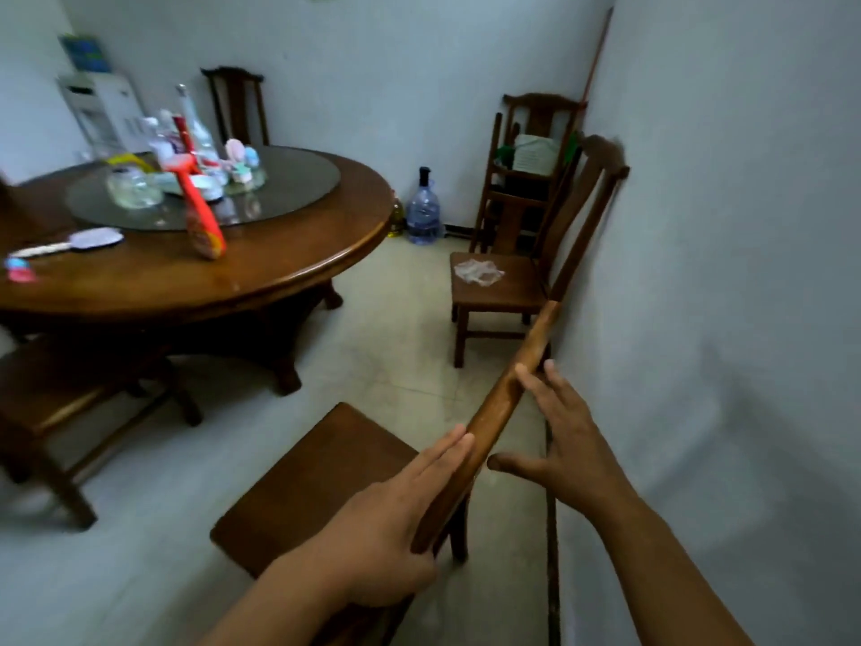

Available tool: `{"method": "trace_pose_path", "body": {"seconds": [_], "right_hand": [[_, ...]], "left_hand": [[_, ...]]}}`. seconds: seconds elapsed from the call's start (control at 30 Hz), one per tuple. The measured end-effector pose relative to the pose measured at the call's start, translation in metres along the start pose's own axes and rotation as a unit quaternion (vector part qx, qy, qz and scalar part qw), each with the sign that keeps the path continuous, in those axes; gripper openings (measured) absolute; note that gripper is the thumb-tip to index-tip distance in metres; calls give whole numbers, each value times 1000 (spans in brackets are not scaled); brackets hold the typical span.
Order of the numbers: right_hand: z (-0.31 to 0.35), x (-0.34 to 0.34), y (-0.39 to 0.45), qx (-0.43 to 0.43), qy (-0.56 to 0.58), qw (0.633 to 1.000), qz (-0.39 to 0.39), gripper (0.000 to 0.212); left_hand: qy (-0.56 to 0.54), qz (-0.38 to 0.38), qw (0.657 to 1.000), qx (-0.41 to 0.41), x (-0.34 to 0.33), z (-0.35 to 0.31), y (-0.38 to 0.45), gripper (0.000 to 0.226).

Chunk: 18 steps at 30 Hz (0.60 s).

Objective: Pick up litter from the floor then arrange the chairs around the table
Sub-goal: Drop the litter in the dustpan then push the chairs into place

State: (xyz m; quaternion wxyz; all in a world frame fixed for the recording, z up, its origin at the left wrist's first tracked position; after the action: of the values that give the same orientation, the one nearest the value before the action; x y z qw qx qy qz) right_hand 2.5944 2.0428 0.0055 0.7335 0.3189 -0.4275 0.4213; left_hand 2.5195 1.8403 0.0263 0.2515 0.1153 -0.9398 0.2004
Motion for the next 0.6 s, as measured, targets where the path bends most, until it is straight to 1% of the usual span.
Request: {"method": "trace_pose_path", "body": {"seconds": [0.13,0.2,0.33,0.4,0.47,0.6], "right_hand": [[23,-15,4,48,13,998,32,105],[35,-22,5,59,20,997,34,107],[61,-34,7,81,8,996,38,111],[70,-40,6,90,26,994,48,108],[77,-47,4,93,42,993,51,101],[86,-53,6,93,34,995,22,92]], "left_hand": [[3,-69,997,33,12,15,-41,100],[13,-101,993,59,19,23,-61,97],[54,-184,973,130,33,48,-106,91],[78,-226,957,162,39,61,-126,85],[87,-271,941,182,41,73,-140,79],[88,-332,920,187,37,88,-147,69]]}}
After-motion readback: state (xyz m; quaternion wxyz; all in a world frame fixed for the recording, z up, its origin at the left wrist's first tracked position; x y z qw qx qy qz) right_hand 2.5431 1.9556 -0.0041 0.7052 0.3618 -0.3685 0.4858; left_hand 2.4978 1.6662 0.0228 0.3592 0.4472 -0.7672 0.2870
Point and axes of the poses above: each hand's wrist, its own y-axis towards the middle knuckle, its own x-axis out of the back of the hand, z = x × y, the point moved 2 cm from there along y, towards the middle knuckle, and after that the axes turned 10 degrees about -y, right-handed, at the moved point
